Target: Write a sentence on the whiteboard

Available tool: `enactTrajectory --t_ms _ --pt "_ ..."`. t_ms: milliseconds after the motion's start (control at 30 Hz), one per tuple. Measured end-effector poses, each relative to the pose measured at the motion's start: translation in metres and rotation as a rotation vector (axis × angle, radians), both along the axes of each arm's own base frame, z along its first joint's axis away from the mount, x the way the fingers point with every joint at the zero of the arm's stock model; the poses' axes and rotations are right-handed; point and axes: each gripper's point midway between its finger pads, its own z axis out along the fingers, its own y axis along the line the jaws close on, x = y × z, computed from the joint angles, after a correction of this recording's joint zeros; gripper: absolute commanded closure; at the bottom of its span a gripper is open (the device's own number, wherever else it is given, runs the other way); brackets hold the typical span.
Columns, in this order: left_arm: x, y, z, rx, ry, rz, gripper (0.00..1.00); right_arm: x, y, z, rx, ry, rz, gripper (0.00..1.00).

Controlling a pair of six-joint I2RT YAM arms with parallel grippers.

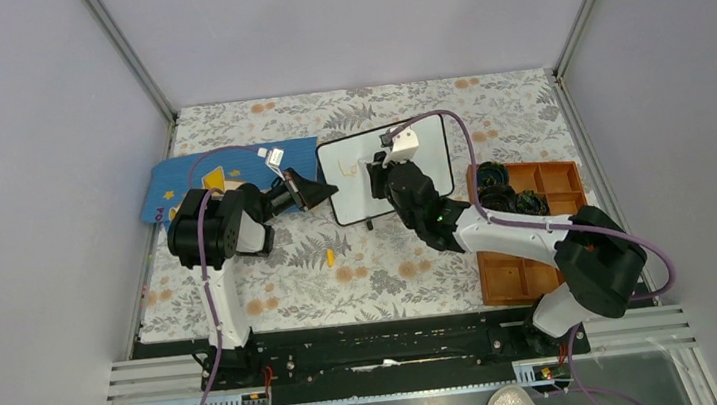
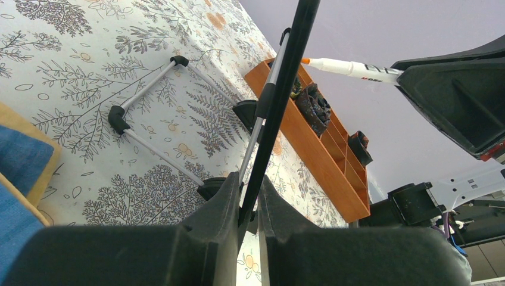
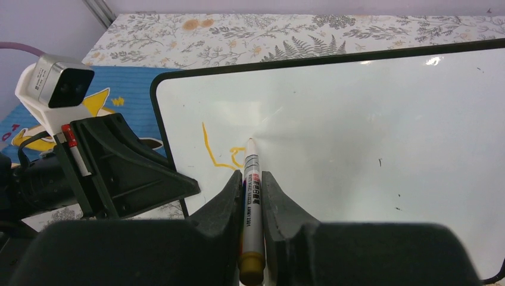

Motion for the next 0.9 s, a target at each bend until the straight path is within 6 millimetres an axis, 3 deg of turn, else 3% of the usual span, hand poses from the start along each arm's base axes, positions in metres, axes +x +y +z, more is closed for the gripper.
enactTrajectory --t_ms 633,900 --pt "0.0 0.0 0.0 0.0 0.0 0.0 0.89 0.003 0.001 -0.01 -0.01 0.017 -0.006 1.0" --pt "0.0 -0.001 0.0 0.0 0.0 -0.001 0.89 -0.005 -0.008 -0.024 -0.017 0.039 -0.01 1.0"
